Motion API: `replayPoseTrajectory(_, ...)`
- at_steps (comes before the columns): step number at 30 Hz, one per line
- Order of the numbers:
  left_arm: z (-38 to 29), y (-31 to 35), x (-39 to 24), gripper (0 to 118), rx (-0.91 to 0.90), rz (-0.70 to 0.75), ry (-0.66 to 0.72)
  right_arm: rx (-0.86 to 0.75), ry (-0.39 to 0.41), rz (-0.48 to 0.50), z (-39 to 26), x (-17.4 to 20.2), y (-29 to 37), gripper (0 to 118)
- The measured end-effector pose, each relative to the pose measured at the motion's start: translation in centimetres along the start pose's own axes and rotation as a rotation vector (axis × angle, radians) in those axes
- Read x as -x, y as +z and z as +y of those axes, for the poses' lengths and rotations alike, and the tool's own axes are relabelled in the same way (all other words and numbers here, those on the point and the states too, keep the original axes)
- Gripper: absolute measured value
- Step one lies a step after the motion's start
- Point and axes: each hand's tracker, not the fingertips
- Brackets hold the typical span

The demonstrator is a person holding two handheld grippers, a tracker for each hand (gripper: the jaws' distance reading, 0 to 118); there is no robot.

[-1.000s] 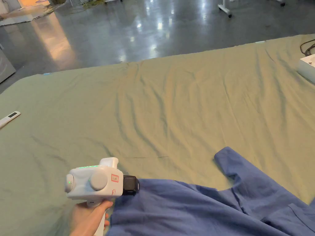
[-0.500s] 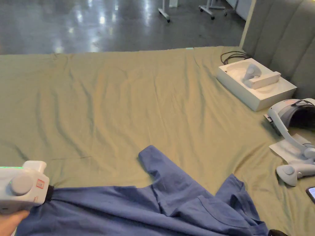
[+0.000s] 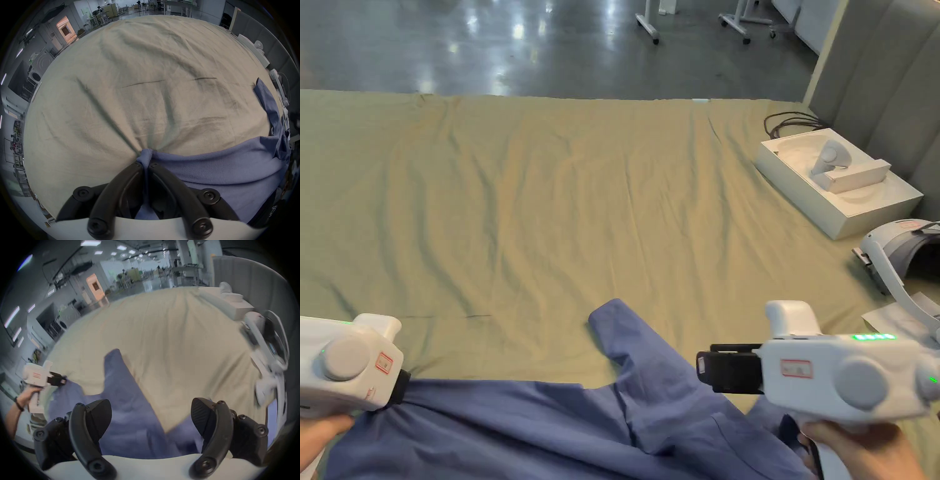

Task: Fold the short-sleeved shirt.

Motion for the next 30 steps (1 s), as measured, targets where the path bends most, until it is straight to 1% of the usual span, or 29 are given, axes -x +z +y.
replayPoseTrajectory(1,0.2,-0.1,0.0,5,-0.001,0.004,-0.008,0.030,0.050,-0.014,0.7,0.4,-2.0,104)
replayPoseTrajectory(3,0.0,0.0,0.3,5,-0.006,-0.004,-0.006,0.116,0.115,-0.025,1.2,0.9,-5.3,103)
replayPoseTrajectory(4,-0.1,0.0,0.7,5,-0.010,-0.017,0.007,0.163,0.141,-0.035,1.1,1.2,-6.7,101)
replayPoseTrajectory(5,0.1,-0.1,0.9,5,-0.014,-0.031,0.023,0.208,0.164,-0.053,0.9,1.6,-8.0,96)
replayPoseTrajectory(6,0.0,0.0,1.1,5,-0.017,-0.040,0.036,0.231,0.192,-0.086,0.5,1.9,-8.5,95)
replayPoseTrajectory(7,-0.2,0.0,1.2,5,-0.022,-0.045,0.042,0.172,0.224,-0.100,0.2,2.4,-8.1,92)
replayPoseTrajectory(8,-0.4,0.0,1.2,5,-0.029,-0.047,0.042,0.156,0.220,-0.113,0.1,2.7,-7.0,83)
replayPoseTrajectory(9,-0.3,-0.2,1.4,5,-0.036,-0.048,0.041,0.147,0.211,-0.088,0.0,3.1,-6.2,50)
replayPoseTrajectory(10,-0.5,-0.2,1.3,5,-0.046,-0.042,0.035,0.128,0.229,-0.074,-0.2,3.5,-5.6,26)
replayPoseTrajectory(11,-0.7,-0.2,1.2,5,-0.057,-0.036,0.033,0.124,0.252,-0.065,-0.6,4.0,-5.3,10)
replayPoseTrajectory(12,-0.8,-0.1,1.0,5,-0.066,-0.031,0.034,0.142,0.288,-0.053,-0.9,4.4,-5.5,2)
replayPoseTrajectory(13,-1.0,0.0,0.9,5,-0.075,-0.028,0.033,0.167,0.314,-0.031,-1.2,5.0,-5.6,2)
replayPoseTrajectory(14,-1.1,0.3,1.2,5,-0.088,-0.033,0.036,0.158,0.322,-0.079,-1.3,5.2,-5.8,1)
replayPoseTrajectory(15,-1.4,1.1,1.6,5,-0.118,-0.057,0.039,0.146,0.304,-0.069,-1.2,5.0,-5.5,1)
replayPoseTrajectory(16,-2.0,2.4,2.2,5,-0.171,-0.078,0.024,0.121,0.245,-0.042,-0.9,4.5,-4.5,1)
replayPoseTrajectory(17,-2.7,3.5,3.0,5,-0.250,-0.092,0.047,0.061,0.187,-0.008,-0.6,4.1,-3.2,1)
replayPoseTrajectory(18,-3.6,5.6,3.6,5,-0.309,-0.117,0.055,0.001,0.158,0.006,-0.4,3.9,-1.3,1)
replayPoseTrajectory(20,-5.5,10.8,4.7,5,-0.436,-0.182,0.067,-0.123,0.140,0.009,0.1,3.6,3.2,1)
replayPoseTrajectory(21,-6.6,13.7,4.8,5,-0.488,-0.205,0.063,-0.165,0.144,0.020,0.3,3.7,5.6,1)
replayPoseTrajectory(23,-8.6,19.4,5.3,5,-0.621,-0.211,0.048,-0.295,0.154,0.008,1.0,3.9,11.0,1)
replayPoseTrajectory(24,-9.2,21.8,5.5,5,-0.662,-0.215,0.040,-0.335,0.161,0.008,1.5,3.9,13.3,1)
replayPoseTrajectory(26,-10.4,27.1,5.8,5,-0.756,-0.232,0.063,-0.439,0.169,-0.016,2.9,4.1,18.6,1)
replayPoseTrajectory(28,-10.8,31.3,6.3,5,-0.835,-0.252,0.065,-0.522,0.152,-0.013,4.4,4.2,23.1,1)
replayPoseTrajectory(30,-10.7,35.2,6.3,5,-0.912,-0.270,0.089,-0.615,0.131,0.012,5.8,4.6,27.5,1)
